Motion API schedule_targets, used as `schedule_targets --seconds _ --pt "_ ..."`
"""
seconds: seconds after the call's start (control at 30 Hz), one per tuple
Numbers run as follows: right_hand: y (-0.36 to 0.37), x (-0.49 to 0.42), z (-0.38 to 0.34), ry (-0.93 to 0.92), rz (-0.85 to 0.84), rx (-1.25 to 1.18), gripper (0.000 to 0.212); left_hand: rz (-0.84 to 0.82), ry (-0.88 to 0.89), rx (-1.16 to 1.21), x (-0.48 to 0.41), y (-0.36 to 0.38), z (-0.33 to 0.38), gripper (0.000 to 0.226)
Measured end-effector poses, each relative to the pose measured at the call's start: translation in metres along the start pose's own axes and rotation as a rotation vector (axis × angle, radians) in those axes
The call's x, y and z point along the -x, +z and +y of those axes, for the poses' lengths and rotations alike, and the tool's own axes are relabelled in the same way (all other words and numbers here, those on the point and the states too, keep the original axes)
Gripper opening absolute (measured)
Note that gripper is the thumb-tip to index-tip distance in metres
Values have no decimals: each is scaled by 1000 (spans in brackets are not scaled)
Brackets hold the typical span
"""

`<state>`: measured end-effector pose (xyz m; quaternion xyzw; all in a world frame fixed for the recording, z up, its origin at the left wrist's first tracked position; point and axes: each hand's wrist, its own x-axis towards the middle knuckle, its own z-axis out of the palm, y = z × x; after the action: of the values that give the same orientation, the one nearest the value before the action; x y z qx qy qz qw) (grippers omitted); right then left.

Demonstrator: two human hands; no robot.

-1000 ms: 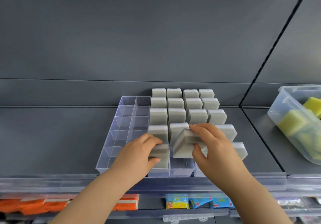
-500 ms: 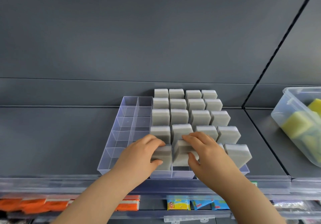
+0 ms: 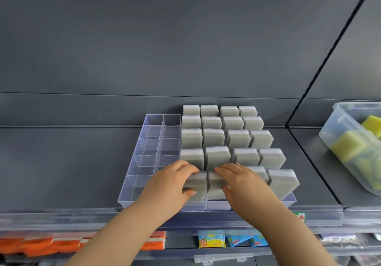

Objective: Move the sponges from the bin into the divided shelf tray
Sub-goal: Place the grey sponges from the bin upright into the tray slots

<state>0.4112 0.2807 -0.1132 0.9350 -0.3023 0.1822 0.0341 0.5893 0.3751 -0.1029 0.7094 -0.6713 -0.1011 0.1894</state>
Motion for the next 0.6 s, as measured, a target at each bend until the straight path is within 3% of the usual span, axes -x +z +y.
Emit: schedule_targets --seconds 0.4,0.6 --pt "-1 7 -11 51 10 126 77 -1 70 -48 3 -7 -2 55" --pt "-3 16 -21 124 -6 127 77 173 275 -185 0 -5 -5 45"
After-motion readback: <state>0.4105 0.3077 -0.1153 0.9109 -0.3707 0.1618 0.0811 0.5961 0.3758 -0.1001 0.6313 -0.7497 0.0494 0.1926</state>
